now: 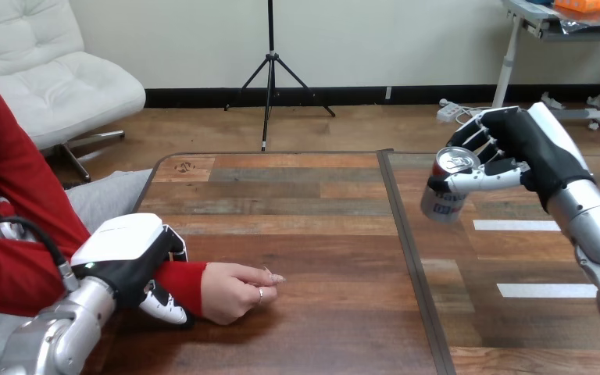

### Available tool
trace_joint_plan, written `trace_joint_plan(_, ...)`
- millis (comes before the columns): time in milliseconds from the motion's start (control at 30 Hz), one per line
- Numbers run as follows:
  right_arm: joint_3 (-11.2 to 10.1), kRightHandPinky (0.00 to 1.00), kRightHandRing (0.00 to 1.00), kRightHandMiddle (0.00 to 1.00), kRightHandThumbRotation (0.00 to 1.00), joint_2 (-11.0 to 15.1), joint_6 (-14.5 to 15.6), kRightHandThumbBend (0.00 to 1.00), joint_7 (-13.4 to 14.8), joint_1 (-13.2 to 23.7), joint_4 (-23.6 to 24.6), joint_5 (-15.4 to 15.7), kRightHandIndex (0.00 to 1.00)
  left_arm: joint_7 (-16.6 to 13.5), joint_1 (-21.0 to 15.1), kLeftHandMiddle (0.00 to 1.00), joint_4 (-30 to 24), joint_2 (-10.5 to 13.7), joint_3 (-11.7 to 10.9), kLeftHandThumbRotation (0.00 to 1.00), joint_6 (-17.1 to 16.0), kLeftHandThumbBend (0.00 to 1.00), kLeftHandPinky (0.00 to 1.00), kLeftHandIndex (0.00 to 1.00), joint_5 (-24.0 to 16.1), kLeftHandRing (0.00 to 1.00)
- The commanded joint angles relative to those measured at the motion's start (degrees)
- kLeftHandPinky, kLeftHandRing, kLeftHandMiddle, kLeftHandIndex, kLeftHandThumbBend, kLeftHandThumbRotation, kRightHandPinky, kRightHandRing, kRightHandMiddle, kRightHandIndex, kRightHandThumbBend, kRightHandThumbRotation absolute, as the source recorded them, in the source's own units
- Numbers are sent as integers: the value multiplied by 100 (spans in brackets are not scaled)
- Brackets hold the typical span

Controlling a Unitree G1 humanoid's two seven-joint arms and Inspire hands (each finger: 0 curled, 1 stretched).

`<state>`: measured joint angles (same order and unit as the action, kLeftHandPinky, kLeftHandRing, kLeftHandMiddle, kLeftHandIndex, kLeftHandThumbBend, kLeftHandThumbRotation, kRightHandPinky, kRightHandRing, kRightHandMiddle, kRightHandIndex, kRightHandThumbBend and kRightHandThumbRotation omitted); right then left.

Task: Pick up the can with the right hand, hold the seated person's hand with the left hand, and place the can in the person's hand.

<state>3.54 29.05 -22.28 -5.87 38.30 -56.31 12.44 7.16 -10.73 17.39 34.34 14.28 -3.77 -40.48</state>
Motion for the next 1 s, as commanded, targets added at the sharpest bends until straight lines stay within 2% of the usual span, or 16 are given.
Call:
trace_joint_plan(0,-61,36,38,44,0,-143,57,78,97,304,371,-47,46,-207,-222,33,-556,172,-371,0,-127,74,20,35,184,25)
trace_joint_plan(167,4,36,39,45,0,-192,71,77,131,323,374,42,46,-183,-227,33,-728,185,-465,0,-94,74,19,35,203,25)
trace_joint_plan(367,47,36,39,45,0,-292,241,76,187,334,459,143,47,25,-210,34,-1104,171,-603,0,172,73,19,36,263,25)
trace_joint_plan(500,69,36,38,45,0,-356,228,76,187,361,423,164,47,-136,-206,34,-1189,180,-691,0,56,74,19,36,311,25)
trace_joint_plan(800,67,36,38,45,0,-522,322,76,143,413,407,140,46,-143,-212,35,-1423,132,-855,0,134,76,21,36,382,27)
trace_joint_plan(967,125,36,39,45,0,-563,305,76,195,433,378,230,47,-310,-219,35,-1417,110,-928,0,-55,76,22,36,448,28)
